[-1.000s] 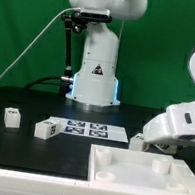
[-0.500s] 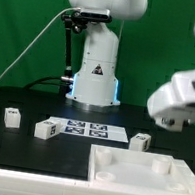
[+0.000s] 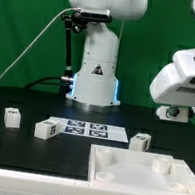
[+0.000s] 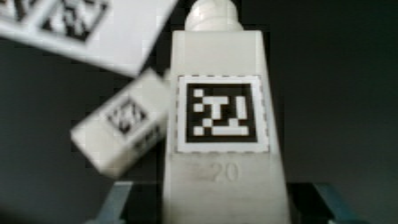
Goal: Assemble one leg
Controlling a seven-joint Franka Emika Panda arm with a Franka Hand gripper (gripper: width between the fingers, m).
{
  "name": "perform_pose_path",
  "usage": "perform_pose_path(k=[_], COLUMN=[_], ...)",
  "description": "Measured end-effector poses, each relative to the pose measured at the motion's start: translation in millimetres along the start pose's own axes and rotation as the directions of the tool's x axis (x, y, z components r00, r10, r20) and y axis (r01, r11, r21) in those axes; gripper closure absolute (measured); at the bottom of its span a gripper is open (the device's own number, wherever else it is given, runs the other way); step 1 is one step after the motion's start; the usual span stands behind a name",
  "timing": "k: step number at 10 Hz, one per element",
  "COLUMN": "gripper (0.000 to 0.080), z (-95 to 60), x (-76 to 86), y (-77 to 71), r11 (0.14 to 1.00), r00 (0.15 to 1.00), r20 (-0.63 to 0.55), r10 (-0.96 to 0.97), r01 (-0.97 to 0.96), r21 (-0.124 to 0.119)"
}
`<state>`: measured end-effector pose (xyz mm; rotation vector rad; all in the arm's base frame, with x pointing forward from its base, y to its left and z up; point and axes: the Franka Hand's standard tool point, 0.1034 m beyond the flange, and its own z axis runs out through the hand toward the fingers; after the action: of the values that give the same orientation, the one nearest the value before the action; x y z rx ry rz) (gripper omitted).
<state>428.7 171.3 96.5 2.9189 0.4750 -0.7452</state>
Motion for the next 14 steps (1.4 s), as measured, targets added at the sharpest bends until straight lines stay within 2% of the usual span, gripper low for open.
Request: perform_pose_path(k=[1,3,4,6,8,9,10,11,14], gripper=[0.0507,0.0507,0.0507,0.0507,0.0507,0.0507,0.0507,0.0507,0.0507], z=[-5.6,-33.3,-49.3,-52.9,-50.2,-50.6,-49.7,-64.0,-65.0], x=[5.7,25.7,30.0,35.0,36.4,43.7,44.3,51.7,53.6], y=[7.1,25.3,30.6,32.4,34.9,51.8,71.6,86.7,86.2], r11=[0.998,0.995,0.995,0.996,0.996,0.996,0.998,0.999,0.999], r00=[0.995,0.97,0.944,0.858,0.783,0.734,0.772,0.78,0.775], r20=[-0.081,-0.225,-0.315,-0.505,-0.616,-0.674,-0.634,-0.625,-0.631], r10=[-0.055,-0.097,-0.097,-0.087,-0.088,-0.084,-0.04,-0.025,-0.025], r01=[0.055,0.099,0.097,0.086,0.085,0.087,0.057,0.044,0.044], r21=[0.002,-0.004,-0.014,-0.026,-0.034,-0.029,0.006,0.015,0.015])
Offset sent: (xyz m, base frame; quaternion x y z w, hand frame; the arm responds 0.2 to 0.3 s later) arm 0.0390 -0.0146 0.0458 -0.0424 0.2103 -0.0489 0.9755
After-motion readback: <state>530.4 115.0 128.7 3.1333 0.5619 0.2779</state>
